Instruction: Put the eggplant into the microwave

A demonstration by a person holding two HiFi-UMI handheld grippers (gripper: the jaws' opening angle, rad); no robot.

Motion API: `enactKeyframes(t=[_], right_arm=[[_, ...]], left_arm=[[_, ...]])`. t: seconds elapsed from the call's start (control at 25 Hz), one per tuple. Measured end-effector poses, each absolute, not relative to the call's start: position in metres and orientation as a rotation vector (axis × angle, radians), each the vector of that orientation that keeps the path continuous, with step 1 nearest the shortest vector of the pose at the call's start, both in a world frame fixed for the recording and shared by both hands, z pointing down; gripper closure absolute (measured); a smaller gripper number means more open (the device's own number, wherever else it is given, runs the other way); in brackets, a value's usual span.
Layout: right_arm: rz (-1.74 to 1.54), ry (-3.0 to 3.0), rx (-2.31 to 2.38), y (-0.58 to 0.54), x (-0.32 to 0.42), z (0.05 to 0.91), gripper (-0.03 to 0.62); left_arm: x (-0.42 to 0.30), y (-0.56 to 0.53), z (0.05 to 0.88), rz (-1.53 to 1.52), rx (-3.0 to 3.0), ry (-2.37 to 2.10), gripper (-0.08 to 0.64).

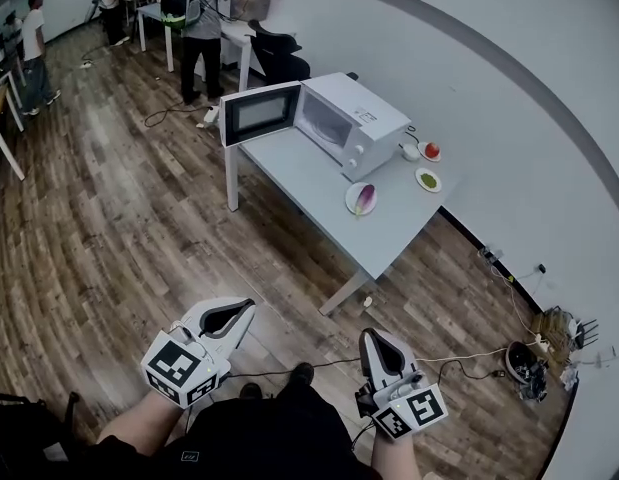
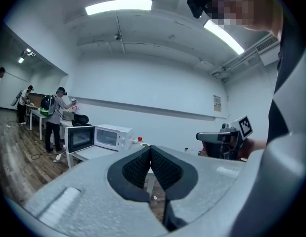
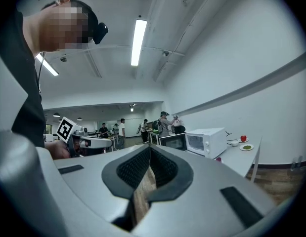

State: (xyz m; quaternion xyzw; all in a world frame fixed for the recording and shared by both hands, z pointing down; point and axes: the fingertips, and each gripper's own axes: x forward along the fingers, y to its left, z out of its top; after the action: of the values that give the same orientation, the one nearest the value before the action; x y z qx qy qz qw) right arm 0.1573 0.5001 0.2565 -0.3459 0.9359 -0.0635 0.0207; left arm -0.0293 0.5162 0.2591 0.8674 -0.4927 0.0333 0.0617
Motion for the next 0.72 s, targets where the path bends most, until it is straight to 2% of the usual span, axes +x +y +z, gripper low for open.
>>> enactKeyframes(t=[0.72], right_arm=[[-0.252, 2.886, -1.041, 0.361, 0.209, 0.271, 0.577]], left_arm=[[0.010, 0.381, 0.255, 0.177, 2.585, -1.584, 0.552]])
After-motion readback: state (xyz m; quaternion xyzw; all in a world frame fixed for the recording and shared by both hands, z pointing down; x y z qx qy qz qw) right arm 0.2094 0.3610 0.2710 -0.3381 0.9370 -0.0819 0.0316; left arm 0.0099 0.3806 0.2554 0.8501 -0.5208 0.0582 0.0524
